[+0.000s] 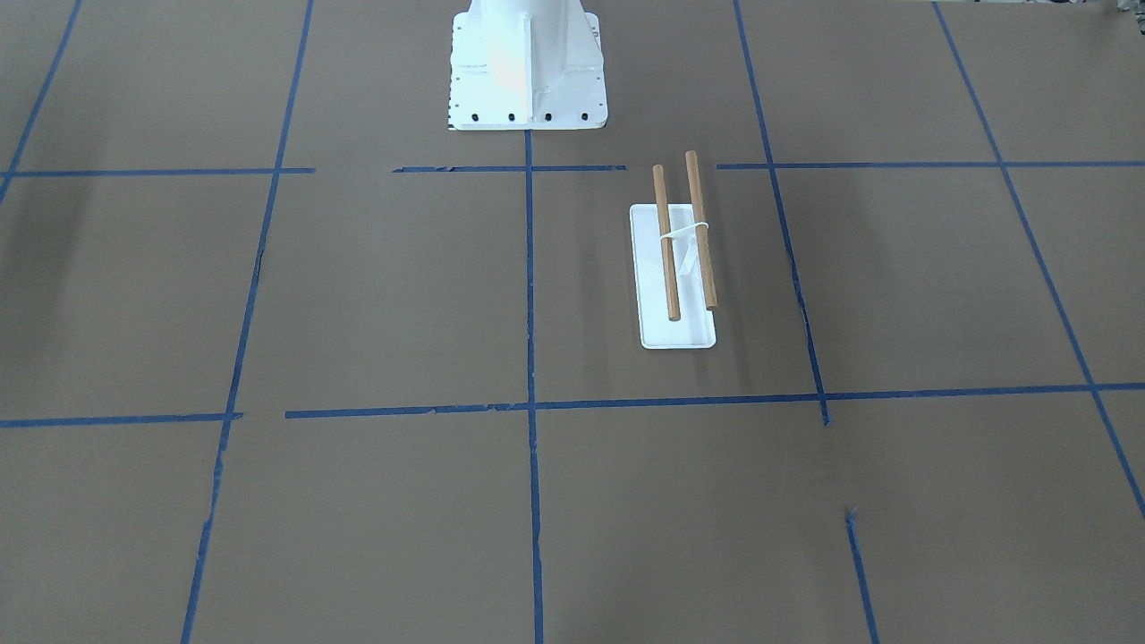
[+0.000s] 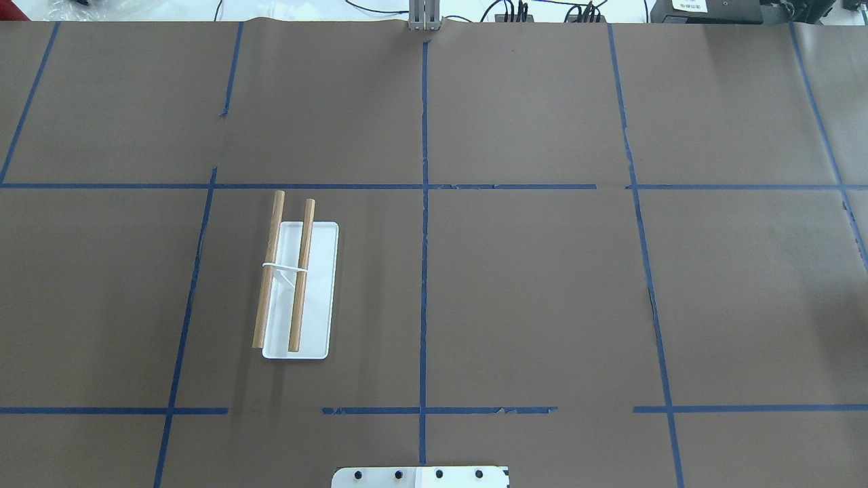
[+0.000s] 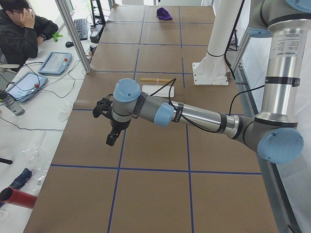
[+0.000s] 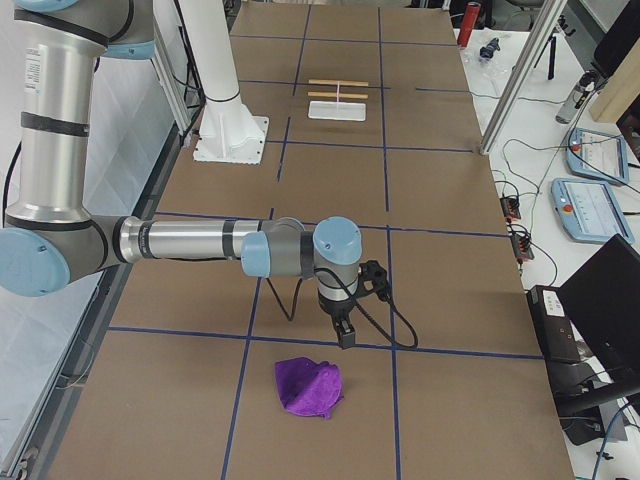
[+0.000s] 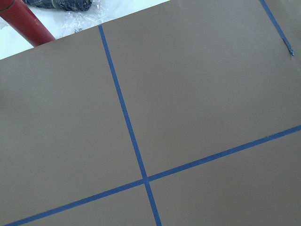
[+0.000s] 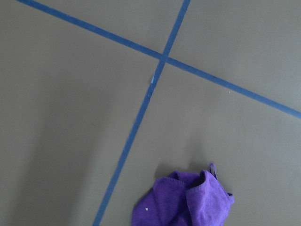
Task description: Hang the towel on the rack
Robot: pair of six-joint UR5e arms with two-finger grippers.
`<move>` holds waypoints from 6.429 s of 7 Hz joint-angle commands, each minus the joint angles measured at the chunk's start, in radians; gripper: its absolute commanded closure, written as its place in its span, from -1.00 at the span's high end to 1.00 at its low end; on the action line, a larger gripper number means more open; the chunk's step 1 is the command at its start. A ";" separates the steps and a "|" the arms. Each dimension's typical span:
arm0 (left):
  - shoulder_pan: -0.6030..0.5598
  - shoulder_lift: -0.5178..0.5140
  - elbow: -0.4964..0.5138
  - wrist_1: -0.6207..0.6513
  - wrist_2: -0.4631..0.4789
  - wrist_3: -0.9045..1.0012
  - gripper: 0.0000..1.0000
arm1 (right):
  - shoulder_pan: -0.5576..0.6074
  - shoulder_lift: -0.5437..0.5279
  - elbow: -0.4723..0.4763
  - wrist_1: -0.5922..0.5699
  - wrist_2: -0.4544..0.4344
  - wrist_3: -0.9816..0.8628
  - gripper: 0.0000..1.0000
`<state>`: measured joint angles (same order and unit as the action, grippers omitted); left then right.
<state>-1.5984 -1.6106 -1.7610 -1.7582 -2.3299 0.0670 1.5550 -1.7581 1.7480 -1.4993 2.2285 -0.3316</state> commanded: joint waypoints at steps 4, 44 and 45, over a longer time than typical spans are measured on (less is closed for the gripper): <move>0.000 0.000 -0.008 -0.014 0.000 -0.001 1.00 | -0.090 -0.024 -0.214 0.234 -0.093 -0.046 -0.12; 0.891 -0.664 0.120 -0.385 0.149 -2.118 -1.00 | -0.895 0.778 0.205 0.338 -0.244 0.749 0.38; 0.885 -0.664 0.118 -0.383 0.149 -2.118 -1.00 | -0.891 0.770 0.208 0.333 -0.233 0.825 0.99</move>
<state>-0.7069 -2.2758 -1.6406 -2.1429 -2.1813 -2.0526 0.6606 -0.9814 1.9535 -1.1623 1.9874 0.4283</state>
